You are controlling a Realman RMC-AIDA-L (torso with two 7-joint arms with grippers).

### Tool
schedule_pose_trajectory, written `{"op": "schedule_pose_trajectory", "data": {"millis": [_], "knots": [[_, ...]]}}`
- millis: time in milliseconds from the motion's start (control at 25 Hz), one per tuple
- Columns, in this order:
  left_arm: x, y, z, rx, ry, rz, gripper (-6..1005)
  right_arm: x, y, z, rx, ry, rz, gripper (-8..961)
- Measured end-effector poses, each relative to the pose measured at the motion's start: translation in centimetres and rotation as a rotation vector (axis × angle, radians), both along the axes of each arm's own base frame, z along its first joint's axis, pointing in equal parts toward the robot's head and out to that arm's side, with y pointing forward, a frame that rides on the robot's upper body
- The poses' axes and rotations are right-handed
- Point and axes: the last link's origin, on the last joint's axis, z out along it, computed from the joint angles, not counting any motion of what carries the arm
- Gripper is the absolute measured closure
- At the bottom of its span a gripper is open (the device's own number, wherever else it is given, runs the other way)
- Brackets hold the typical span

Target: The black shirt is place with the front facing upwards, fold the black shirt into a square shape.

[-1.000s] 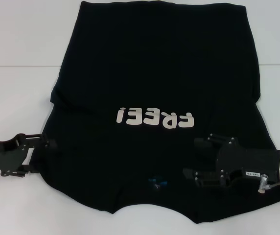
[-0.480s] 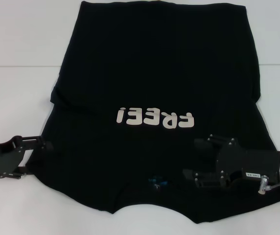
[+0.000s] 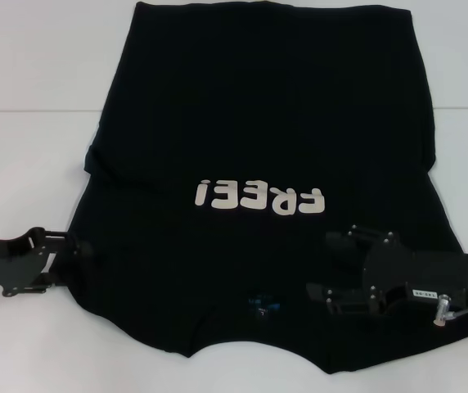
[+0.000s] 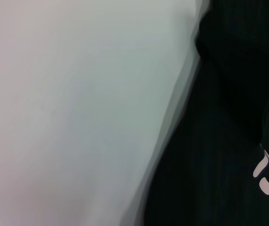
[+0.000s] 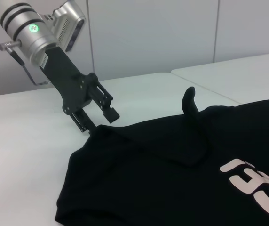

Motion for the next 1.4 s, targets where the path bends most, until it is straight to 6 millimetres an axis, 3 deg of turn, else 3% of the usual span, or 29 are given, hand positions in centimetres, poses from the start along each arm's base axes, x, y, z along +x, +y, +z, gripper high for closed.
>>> {"op": "schedule_pose_trajectory", "data": {"millis": [40, 160, 600, 840, 1040, 1160, 1400], "knots": [[0.0, 0.0, -0.1, 0.002, 0.003, -0.001, 195, 0.0, 0.0, 0.0, -0.001, 0.002, 0.001, 26], [-0.2, 0.0, -0.1, 0.008, 0.011, -0.002, 421, 0.0, -0.1, 0.0, -0.002, 0.002, 0.001, 26], [-0.6, 0.1, 0.2, 0.023, 0.047, -0.023, 662, -0.1, -0.2, 0.1, -0.002, 0.018, 0.003, 29], [-0.6, 0.1, 0.2, 0.025, 0.057, -0.039, 894, -0.1, -0.2, 0.2, -0.002, 0.018, 0.003, 31], [-0.6, 0.1, 0.2, 0.026, 0.067, -0.064, 988, 0.0, 0.0, 0.3, -0.011, 0.032, -0.044, 32], [-0.5, 0.1, 0.2, 0.030, 0.061, -0.093, 988, 0.1, 0.5, 1.4, -0.021, 0.057, -0.150, 33], [0.1, 0.2, 0.6, 0.039, 0.061, -0.185, 987, 1.0, 1.7, 6.4, -0.045, 0.023, -0.541, 34]]}}
